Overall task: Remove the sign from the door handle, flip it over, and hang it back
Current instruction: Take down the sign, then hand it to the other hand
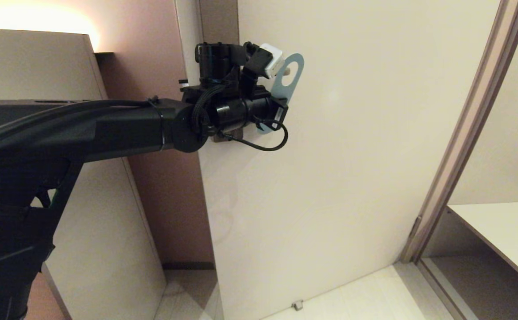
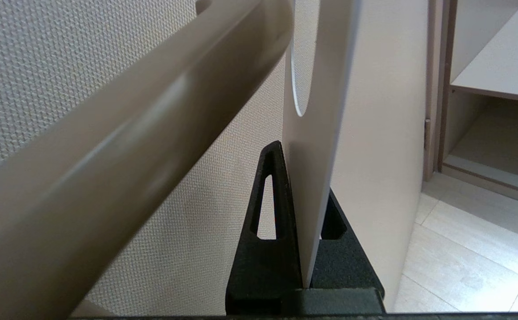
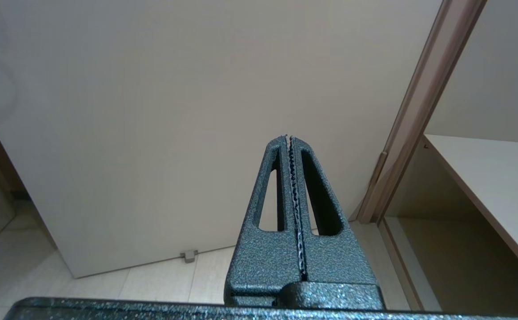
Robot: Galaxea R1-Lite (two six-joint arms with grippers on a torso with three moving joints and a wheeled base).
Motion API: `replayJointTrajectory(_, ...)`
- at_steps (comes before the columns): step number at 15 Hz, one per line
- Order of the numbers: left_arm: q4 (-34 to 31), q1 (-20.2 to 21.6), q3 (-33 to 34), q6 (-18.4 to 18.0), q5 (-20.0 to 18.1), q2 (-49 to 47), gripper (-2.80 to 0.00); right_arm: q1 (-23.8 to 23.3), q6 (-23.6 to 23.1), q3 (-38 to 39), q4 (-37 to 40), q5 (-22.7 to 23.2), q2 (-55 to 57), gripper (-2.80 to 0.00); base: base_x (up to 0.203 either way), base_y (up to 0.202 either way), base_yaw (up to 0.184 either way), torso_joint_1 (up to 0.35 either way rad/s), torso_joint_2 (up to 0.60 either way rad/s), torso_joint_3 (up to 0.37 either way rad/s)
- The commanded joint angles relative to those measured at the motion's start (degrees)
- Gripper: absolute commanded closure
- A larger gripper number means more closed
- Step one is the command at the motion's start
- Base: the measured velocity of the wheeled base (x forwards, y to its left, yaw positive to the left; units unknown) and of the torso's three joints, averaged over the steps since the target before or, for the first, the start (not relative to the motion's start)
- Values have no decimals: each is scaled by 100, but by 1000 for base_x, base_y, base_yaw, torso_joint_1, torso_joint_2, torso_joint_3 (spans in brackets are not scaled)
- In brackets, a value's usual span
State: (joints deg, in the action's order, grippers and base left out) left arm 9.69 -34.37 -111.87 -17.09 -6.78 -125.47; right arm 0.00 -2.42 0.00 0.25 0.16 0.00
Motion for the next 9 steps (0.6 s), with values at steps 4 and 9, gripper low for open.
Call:
replayJointTrajectory(4,-11,-61,-1,-22,-34,-39,0,0,-4,0,1,2,0,0,0,0,0,0,0,0)
replayJointTrajectory(9,-11,-235,8,-31,-289,-48,0,0,-4,0,1,2,0,0,0,0,0,0,0,0)
